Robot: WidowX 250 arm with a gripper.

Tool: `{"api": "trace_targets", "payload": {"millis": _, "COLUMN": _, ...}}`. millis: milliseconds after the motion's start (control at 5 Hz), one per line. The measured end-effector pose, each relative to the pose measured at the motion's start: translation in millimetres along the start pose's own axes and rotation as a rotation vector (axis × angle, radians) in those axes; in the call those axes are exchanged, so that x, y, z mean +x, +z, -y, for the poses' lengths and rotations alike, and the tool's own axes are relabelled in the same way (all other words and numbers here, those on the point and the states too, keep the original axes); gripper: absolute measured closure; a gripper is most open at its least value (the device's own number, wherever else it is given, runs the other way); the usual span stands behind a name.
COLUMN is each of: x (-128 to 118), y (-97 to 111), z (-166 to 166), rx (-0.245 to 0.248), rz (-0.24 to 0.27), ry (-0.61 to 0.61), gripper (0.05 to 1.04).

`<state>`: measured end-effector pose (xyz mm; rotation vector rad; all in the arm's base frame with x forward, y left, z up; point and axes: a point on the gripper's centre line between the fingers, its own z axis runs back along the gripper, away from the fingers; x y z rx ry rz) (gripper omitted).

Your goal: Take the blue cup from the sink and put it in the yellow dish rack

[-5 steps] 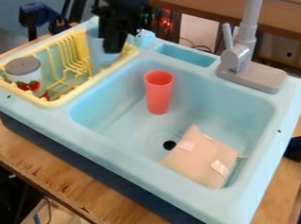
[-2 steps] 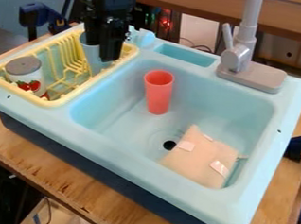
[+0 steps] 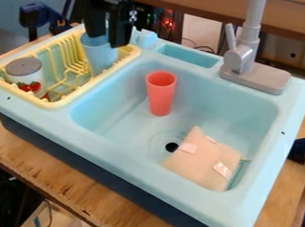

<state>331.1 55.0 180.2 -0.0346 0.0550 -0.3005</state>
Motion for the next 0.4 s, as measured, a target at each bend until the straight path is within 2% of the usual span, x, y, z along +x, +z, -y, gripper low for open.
{"api": "trace_targets", "payload": {"millis": 200, "x": -12, "y": 23, "z": 6, "rx": 0.042, "rz": 0.036, "ry": 0.02, "gripper": 0.079}}
{"api": "trace_targets", "payload": {"millis": 400, "x": -25, "y": 19, "z": 33, "rx": 0.065, "rz": -0.047, "ry": 0.01, "gripper": 0.083}}
